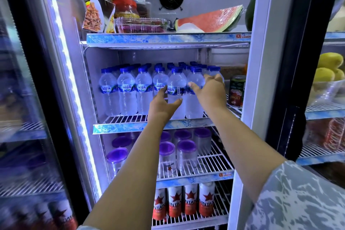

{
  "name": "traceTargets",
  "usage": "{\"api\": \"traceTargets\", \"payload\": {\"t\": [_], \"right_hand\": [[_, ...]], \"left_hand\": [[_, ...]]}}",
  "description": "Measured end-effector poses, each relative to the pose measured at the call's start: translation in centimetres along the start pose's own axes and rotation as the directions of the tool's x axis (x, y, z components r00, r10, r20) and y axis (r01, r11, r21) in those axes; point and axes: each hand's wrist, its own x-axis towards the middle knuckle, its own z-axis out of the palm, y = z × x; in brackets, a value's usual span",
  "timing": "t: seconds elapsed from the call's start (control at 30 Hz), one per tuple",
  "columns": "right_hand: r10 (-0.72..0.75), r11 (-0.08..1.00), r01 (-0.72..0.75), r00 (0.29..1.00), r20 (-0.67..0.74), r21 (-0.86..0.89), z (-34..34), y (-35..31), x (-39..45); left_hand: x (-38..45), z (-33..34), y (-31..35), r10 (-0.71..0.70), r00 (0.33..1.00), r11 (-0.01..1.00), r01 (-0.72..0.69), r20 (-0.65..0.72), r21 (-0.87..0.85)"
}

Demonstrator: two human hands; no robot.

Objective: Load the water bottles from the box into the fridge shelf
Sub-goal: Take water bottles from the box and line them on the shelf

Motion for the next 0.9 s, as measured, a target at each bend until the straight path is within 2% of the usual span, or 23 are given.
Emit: {"api": "traceTargets", "payload": {"t": [0.17, 0.37, 0.47, 0.73, 0.83, 0.9], "right_hand": [[-0.056, 0.997, 0.059, 0.997, -0.057, 0.053, -1.7, -1.2, 2.2], [-0.081, 0.993, 0.072, 0.992, 0.092, 0.096, -3.0, -2.3, 4.5], [-0.081, 0.993, 0.072, 0.991, 0.109, 0.09, -3.2, -2.3, 5.0], [-0.081, 0.997, 0.081, 0.994, 0.071, -0.009, -3.3, -2.3, 5.2], [-0.058, 0.992, 0.076, 0.984, 0.169, -0.102, -3.4, -2.6, 5.3], [-0.099, 0.989, 0.11, 0.989, 0.113, -0.095, -3.3, -2.8, 5.0]], "left_hand": [[-0.4, -0.2, -0.7, -0.018, 1.0, 0.996, 0.018, -0.004, 0.082], [-1.1, 0.2, -0.4, -0.016, 0.999, 0.957, 0.024, -0.032, 0.289], [-1.2, 0.4, -0.3, -0.015, 0.999, 0.947, 0.029, -0.047, 0.319], [-1.1, 0.4, -0.5, -0.013, 0.999, 0.943, 0.029, -0.05, 0.33], [-1.1, 0.4, -0.7, -0.002, 1.0, 0.936, 0.011, -0.027, 0.351], [-1.2, 0.2, -0.8, 0.003, 1.0, 0.923, -0.004, 0.003, 0.384]]}}
